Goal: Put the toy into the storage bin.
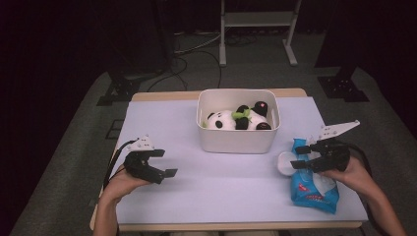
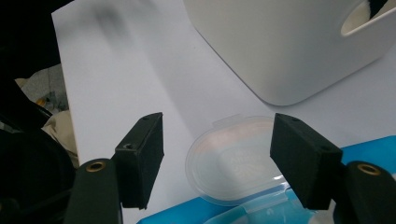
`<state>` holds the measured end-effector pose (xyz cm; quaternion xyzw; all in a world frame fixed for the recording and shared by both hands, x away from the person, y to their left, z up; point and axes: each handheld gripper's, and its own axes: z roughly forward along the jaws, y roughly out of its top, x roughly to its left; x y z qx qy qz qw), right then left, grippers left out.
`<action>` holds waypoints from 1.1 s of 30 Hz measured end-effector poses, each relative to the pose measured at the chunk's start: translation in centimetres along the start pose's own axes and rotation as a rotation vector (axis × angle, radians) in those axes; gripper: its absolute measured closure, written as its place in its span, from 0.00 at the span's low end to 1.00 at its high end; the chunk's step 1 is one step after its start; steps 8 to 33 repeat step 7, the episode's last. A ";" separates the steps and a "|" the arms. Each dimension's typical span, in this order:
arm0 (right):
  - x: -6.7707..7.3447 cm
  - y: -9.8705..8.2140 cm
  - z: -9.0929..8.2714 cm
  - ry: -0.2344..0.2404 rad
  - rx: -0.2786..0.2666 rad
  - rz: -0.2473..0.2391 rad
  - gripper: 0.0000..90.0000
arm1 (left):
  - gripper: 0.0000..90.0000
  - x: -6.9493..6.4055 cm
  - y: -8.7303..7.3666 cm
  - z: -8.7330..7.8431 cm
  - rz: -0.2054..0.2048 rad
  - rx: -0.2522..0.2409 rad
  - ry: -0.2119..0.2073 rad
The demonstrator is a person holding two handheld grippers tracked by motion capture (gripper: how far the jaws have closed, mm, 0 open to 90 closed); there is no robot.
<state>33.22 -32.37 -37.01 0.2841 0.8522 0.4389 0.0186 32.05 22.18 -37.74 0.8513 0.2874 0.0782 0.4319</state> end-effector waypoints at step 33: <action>0.3 -0.4 0.3 0.007 0.000 0.001 0.37 | 0.11 -0.1 0.1 0.0 0.006 0.002 0.002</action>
